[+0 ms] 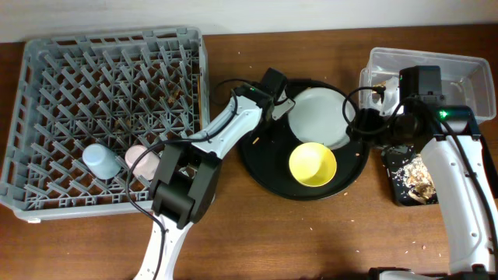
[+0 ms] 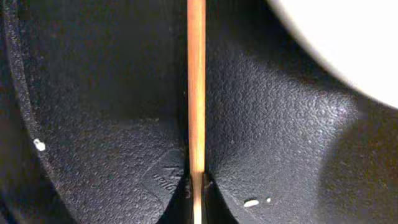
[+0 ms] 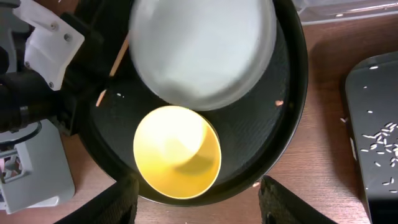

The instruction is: Sort waste into correct bins and load items into the dishwasher rack

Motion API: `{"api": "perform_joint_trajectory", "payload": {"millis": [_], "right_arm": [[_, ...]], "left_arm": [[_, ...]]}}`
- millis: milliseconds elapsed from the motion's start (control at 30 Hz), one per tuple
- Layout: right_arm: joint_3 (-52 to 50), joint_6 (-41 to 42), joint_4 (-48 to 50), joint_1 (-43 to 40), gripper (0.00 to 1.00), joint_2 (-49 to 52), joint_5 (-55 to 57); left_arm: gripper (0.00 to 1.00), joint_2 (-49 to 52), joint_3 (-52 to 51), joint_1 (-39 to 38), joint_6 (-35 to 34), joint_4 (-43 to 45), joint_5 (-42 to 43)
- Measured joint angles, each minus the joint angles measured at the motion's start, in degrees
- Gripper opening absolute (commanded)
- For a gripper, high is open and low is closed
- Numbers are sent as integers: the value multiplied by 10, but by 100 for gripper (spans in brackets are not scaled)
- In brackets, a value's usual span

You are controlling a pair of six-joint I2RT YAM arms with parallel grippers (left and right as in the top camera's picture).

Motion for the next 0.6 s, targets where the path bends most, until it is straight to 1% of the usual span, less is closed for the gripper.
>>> {"api": "perform_joint_trajectory", "payload": {"millis": [67,100,167,267,300,333,367,400,467,533,567,600], "right_arm": [[0,0,0,0,63,0,0],[0,0,0,0,63,0,0],[0,0,0,0,63,0,0],[0,0,-2,0,63,0,0],[0,0,-2,0,63,0,0],[0,0,-2,0,63,0,0],[0,0,-2,0,63,0,0],[0,0,-3,0,63,0,0],[0,0,-3,0,63,0,0],[0,0,-2,0,63,0,0],[0,0,-2,0,63,0,0],[0,0,-2,0,63,0,0]], "left_arm": [[0,-1,0,0,-7,-1,0],[0,-1,1,0,-26,-7,-3],[0,-3,26,2,-63,-62,-15],[0,-52,110,26,-156,-164,-46],[0,-106,131,51,-209,-200,-66],[0,-137,143,73,-242,-229,-80],[0,-151,145,88,-256,-245,-84],[0,-168,146,118,-278,-269,-94],[0,-165,121,165,-303,-269,-109],[0,-138,85,172,-311,-253,-111],[1,-120,64,171,-309,-232,-112],[16,-107,51,170,-306,-225,-111]]}}
